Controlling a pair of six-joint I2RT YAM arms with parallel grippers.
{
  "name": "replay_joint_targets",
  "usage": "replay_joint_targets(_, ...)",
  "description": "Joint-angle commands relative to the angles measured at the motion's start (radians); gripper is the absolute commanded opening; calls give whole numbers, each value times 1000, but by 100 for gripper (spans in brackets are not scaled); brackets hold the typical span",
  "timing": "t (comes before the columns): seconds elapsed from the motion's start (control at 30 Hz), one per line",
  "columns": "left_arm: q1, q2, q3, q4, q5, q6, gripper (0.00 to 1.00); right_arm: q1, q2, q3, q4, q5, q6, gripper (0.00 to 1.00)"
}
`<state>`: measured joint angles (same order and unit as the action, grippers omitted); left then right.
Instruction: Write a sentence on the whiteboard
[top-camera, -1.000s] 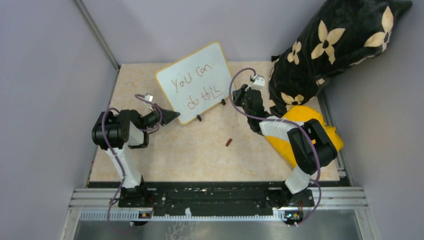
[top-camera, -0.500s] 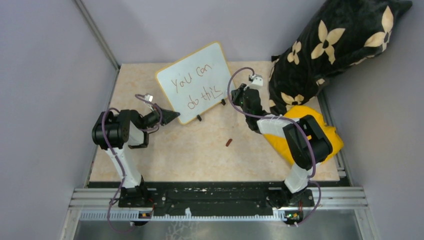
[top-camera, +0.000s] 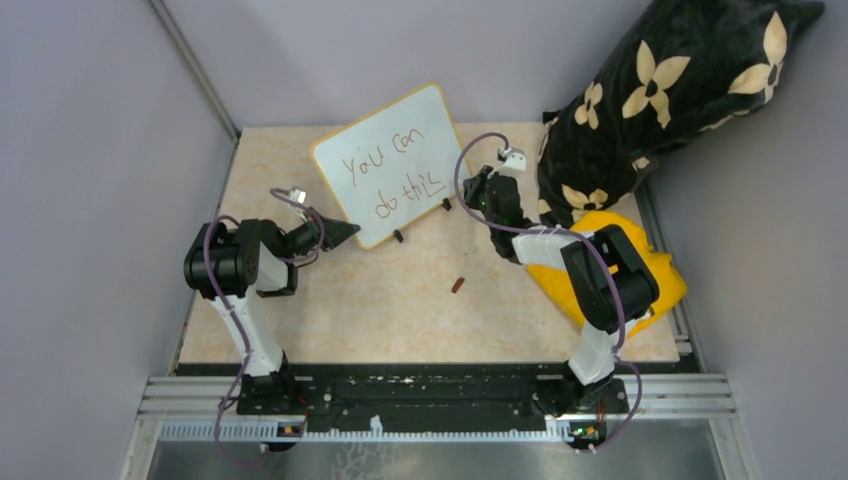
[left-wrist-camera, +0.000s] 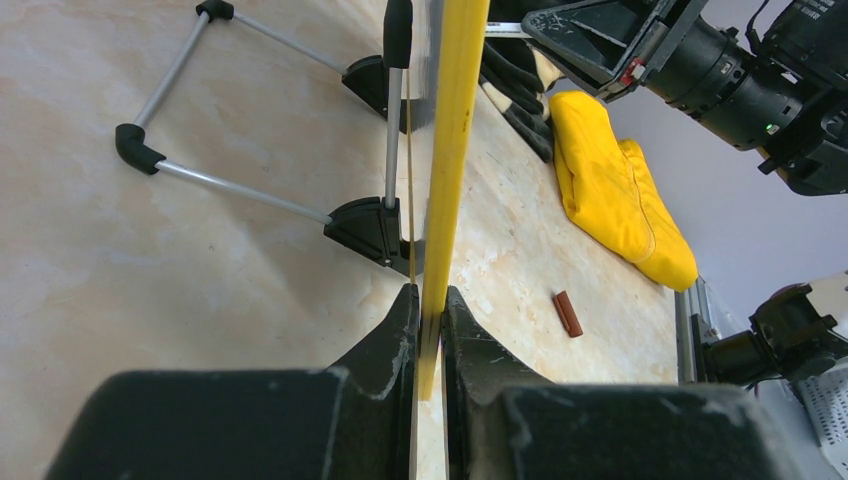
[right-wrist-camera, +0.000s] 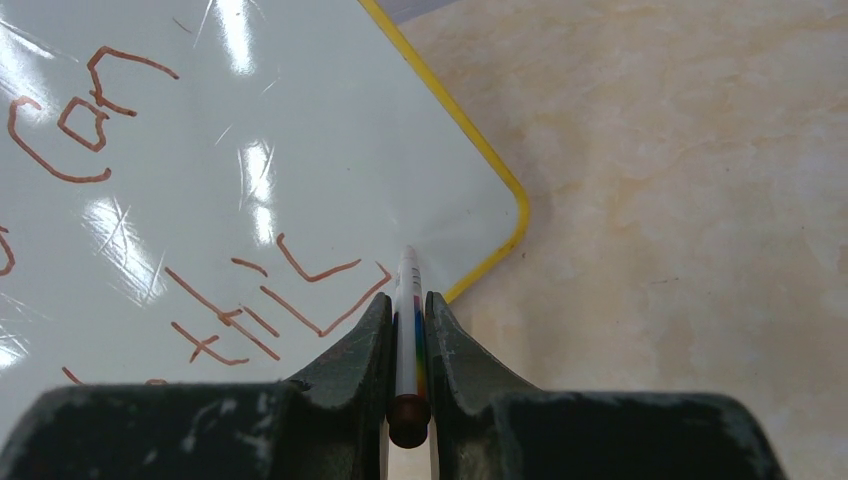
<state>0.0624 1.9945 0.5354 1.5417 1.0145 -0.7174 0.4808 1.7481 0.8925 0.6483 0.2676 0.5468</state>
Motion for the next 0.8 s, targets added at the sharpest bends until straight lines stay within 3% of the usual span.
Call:
replay_joint_targets(0.0,-7,15,11,24,28,-22,0,-6,19,59,53,-4,3,0)
replay_joint_targets(0.77,-7,16,11,23,29,-21,0,-5,70,72,28,-18,8,0)
